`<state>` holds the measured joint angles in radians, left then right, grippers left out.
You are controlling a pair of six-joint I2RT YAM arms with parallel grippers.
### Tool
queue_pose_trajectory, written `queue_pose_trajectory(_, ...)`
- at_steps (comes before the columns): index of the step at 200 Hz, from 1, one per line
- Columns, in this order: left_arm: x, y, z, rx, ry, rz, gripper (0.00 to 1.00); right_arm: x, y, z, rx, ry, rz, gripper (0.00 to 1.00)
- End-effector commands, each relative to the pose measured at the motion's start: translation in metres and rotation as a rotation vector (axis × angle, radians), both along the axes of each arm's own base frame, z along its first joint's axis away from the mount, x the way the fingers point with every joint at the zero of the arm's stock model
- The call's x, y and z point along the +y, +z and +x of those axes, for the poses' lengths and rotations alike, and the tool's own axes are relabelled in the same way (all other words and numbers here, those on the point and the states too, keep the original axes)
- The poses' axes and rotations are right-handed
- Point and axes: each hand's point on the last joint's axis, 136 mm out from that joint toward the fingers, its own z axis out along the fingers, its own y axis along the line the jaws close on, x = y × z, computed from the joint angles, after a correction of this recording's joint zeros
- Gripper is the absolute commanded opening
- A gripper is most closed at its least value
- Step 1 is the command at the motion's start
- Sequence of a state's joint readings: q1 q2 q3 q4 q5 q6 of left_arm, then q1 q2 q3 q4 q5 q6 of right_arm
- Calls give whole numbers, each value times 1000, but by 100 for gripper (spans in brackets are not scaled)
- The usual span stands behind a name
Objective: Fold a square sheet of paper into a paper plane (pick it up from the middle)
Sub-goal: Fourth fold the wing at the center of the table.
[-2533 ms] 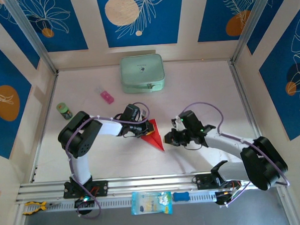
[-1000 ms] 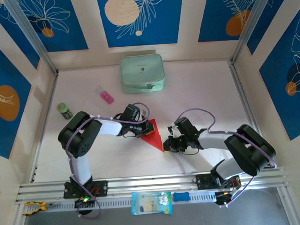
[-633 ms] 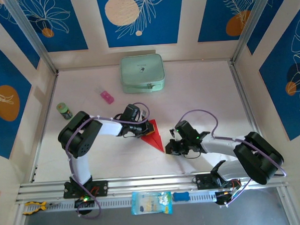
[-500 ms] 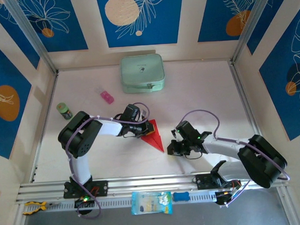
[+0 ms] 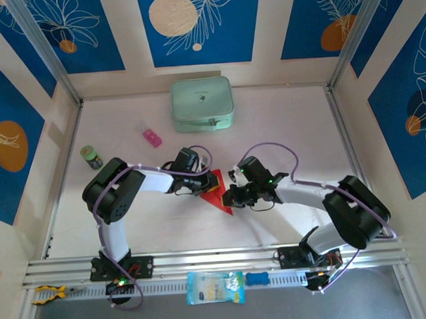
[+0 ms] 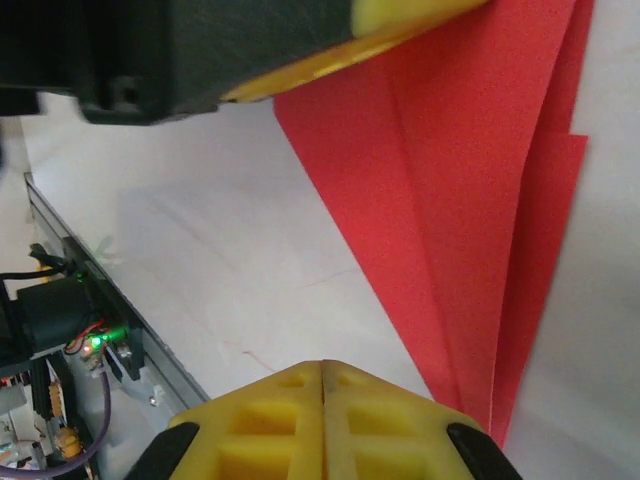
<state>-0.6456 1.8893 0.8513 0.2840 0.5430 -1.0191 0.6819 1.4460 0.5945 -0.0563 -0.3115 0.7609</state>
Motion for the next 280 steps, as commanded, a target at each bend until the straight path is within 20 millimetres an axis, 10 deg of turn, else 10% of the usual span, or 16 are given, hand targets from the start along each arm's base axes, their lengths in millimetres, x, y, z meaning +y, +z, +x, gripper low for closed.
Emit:
queue_pose_trajectory(1,22,-35,-12,72,23,105,7,-8,-24,-16,67,26,-51,8)
queue_pose_trajectory(78,23,-36,-13,75,21,105,7,-50,-50,-60,149,-60,-65,8)
queue_pose_trajectory(149,22,-37,-12,75,24,100,7,-19,14,-12,13,-23,73,10)
queue_pose_trajectory(230,22,-36,-12,76,22,99,7,20,-4,38,25,-8,54,9)
queue_pose_trajectory(280,20,-36,-13,77,17,91,7,2,-38,28,95,-33,-34,7)
